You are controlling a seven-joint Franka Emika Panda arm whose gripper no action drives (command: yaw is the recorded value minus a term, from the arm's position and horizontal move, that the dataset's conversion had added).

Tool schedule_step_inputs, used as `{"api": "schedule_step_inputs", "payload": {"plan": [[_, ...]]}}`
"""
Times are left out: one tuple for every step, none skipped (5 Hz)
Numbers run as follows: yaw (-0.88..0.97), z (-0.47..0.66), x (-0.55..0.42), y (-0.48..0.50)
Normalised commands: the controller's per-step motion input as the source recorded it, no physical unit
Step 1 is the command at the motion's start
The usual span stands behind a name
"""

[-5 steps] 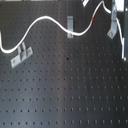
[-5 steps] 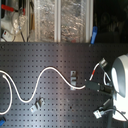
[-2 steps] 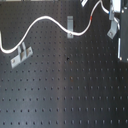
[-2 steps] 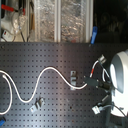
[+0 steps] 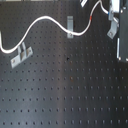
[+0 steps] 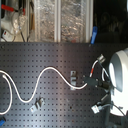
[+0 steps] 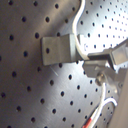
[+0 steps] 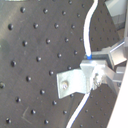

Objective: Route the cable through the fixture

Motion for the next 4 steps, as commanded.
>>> {"api": "schedule_step_inputs", "payload": {"plan": [[0.02, 0.01, -0.172, -0.403], [0.00, -0.17, -0.228, -0.119], [0.03, -0.14, -0.286, -0.052], [0.09, -0.10, -0.417, -0.155]]}}
